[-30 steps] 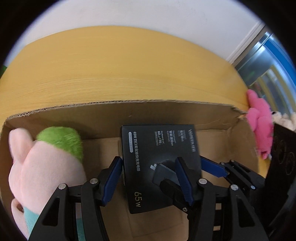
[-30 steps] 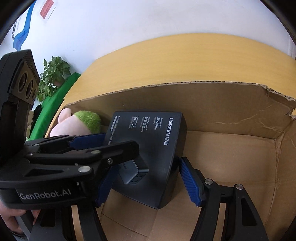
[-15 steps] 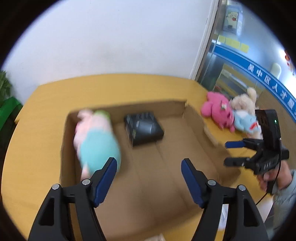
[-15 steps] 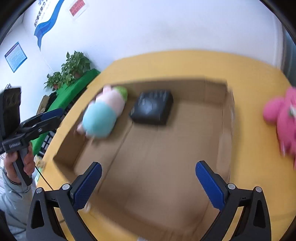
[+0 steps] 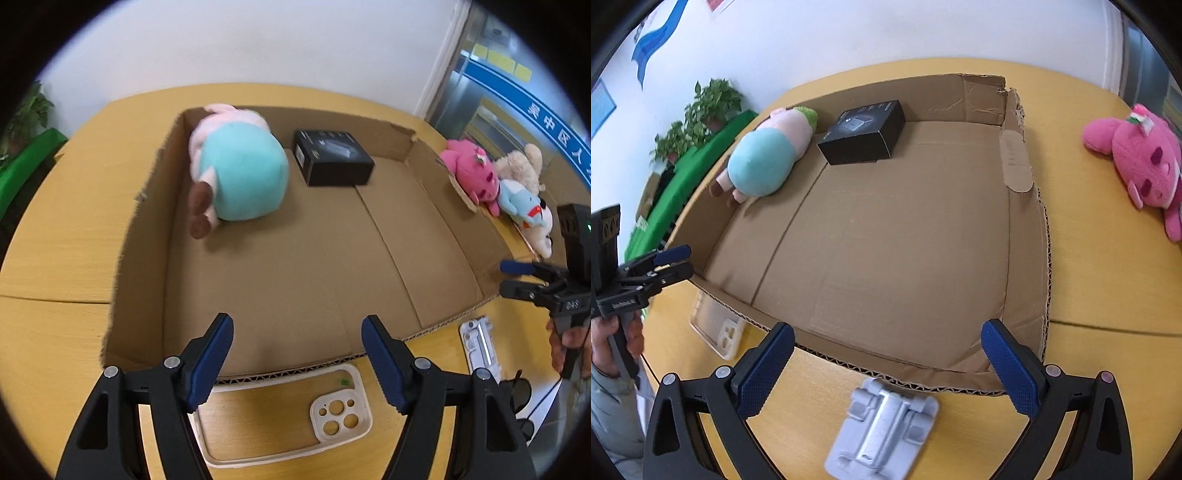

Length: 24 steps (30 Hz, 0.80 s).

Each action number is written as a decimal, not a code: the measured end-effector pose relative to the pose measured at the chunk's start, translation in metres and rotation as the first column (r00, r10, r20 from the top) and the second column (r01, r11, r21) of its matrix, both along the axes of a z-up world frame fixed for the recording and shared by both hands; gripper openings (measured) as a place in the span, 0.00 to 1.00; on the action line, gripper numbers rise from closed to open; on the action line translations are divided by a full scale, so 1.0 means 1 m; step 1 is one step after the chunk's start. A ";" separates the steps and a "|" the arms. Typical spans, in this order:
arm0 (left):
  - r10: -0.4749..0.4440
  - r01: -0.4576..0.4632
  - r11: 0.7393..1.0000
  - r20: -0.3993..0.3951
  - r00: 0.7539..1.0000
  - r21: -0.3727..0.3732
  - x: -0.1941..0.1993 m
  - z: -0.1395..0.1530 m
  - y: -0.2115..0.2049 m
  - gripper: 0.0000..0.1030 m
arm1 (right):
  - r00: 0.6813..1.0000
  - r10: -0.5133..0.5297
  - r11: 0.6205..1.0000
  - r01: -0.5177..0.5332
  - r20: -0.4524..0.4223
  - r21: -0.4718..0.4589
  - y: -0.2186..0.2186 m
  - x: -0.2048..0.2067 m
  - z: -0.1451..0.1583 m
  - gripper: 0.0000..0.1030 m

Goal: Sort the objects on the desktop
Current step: 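Open the left gripper and move both tools toward the white phone stand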

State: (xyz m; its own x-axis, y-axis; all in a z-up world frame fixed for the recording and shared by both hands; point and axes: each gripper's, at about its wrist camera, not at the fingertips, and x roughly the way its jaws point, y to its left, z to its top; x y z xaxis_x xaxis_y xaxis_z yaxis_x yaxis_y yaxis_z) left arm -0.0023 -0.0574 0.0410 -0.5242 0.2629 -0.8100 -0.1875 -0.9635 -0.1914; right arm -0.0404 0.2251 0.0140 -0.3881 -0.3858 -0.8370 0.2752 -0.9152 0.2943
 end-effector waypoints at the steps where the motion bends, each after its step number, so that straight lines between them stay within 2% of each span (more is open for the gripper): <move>1: 0.007 -0.007 1.000 -0.016 1.000 0.012 0.005 0.007 -0.001 0.70 | 1.000 -0.002 1.000 0.002 -0.015 -0.018 -0.001 0.005 0.006 1.00; 5: -0.013 0.013 1.000 -0.130 0.991 -0.004 0.032 0.038 0.010 0.70 | 0.991 0.002 0.998 -0.011 -0.137 -0.065 0.001 0.048 0.047 1.00; 8: -0.080 0.085 0.996 -0.174 0.982 0.021 0.055 0.053 0.037 0.71 | 0.984 -0.005 0.996 -0.011 -0.177 -0.085 0.004 0.080 0.060 1.00; 11: -0.177 0.193 0.978 -0.172 0.969 0.081 0.071 0.051 0.073 0.75 | 0.992 0.008 0.999 -0.012 -0.124 -0.034 -0.002 0.102 0.041 1.00; 15: -0.230 0.252 0.954 -0.139 0.963 0.161 0.079 0.031 0.107 0.75 | 1.000 -0.024 1.000 0.024 0.005 0.013 -0.011 0.113 -0.011 1.00; 17: -0.190 0.204 0.971 -0.110 0.976 0.128 0.083 0.015 0.119 0.75 | 0.998 -0.047 0.998 0.046 0.033 0.036 -0.012 0.114 -0.028 1.00; 20: -0.141 0.150 0.986 -0.120 0.983 0.071 0.087 0.003 0.123 0.75 | 0.995 -0.085 0.994 0.082 0.050 0.066 -0.014 0.110 -0.047 1.00; 24: -0.115 0.121 0.988 -0.064 0.991 0.097 0.079 -0.011 0.113 0.75 | 0.993 -0.105 0.989 0.099 0.056 0.112 -0.025 0.107 -0.065 0.96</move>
